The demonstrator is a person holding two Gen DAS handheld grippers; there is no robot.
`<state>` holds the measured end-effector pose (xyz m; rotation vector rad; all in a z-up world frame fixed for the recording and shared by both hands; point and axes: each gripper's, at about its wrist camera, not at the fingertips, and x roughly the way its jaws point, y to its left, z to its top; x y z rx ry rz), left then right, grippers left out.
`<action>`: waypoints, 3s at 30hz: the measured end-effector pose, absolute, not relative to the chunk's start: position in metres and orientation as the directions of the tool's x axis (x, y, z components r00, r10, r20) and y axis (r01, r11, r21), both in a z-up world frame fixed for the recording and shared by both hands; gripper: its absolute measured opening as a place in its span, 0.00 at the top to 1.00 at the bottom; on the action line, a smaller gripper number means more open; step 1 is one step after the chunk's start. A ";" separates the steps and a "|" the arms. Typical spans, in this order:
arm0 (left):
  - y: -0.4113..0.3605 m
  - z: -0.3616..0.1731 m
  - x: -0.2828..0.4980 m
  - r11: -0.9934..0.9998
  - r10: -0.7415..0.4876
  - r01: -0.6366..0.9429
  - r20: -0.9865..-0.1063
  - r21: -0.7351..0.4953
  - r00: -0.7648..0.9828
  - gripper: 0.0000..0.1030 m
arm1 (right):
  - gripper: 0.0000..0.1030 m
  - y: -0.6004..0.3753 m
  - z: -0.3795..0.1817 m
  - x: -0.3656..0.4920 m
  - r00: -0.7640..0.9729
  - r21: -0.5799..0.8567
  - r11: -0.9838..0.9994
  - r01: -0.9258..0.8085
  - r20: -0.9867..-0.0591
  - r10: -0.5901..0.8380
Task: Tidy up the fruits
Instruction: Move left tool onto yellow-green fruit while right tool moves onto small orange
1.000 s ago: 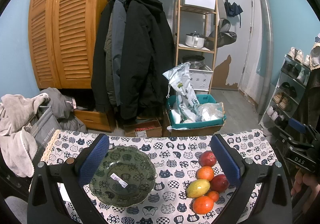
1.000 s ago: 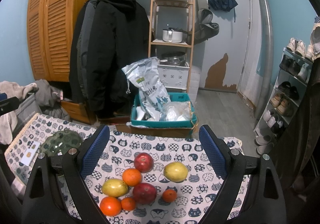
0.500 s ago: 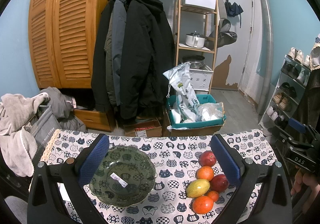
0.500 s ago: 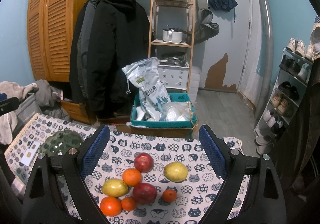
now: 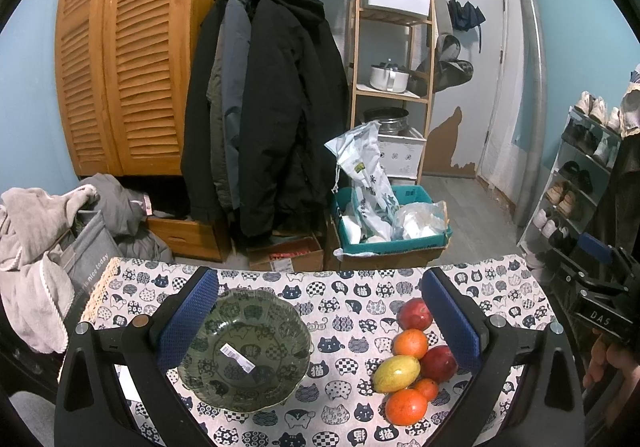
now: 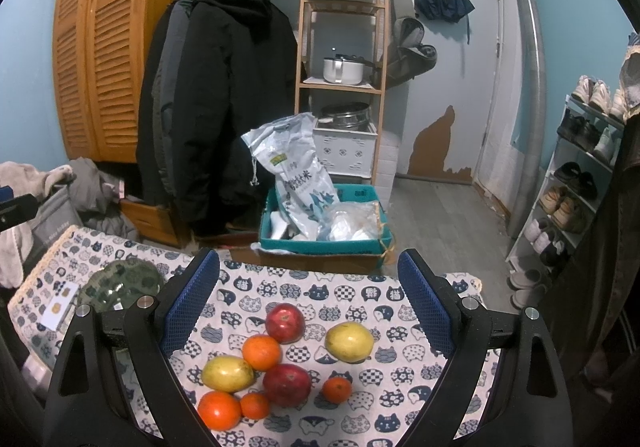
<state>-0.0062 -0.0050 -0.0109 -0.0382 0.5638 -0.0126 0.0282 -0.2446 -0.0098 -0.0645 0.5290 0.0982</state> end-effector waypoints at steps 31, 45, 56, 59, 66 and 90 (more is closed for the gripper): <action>-0.050 -0.106 0.055 0.991 -0.104 0.128 -0.759 -0.027 0.642 0.01 | 0.13 -0.281 -0.083 0.054 0.668 -0.039 0.998 -0.055 -0.744 0.007; -0.086 -0.182 0.082 0.978 -0.115 0.206 -0.876 -0.018 0.469 0.01 | 0.13 -0.295 -0.148 0.067 0.510 -0.029 0.998 -0.046 -0.860 -0.001; -0.111 -0.237 0.098 0.967 -0.095 0.256 -0.933 -0.003 0.348 0.01 | 0.13 -0.312 -0.201 0.079 0.379 0.006 1.000 0.017 -0.925 -0.001; -0.116 -0.251 0.103 0.964 -0.086 0.268 -0.944 0.003 0.320 0.01 | 0.13 -0.315 -0.213 0.081 0.349 0.011 1.000 0.017 -0.937 0.004; -0.126 -0.273 0.111 0.957 -0.097 0.290 -0.960 -0.017 0.263 0.05 | 0.13 -0.314 -0.230 0.086 0.307 0.004 1.000 -0.005 -0.952 0.006; -0.119 -0.290 0.121 0.950 -0.210 0.270 -0.959 -0.154 0.192 0.26 | 0.25 -0.315 -0.275 0.115 0.240 0.064 0.997 -0.052 -0.968 0.074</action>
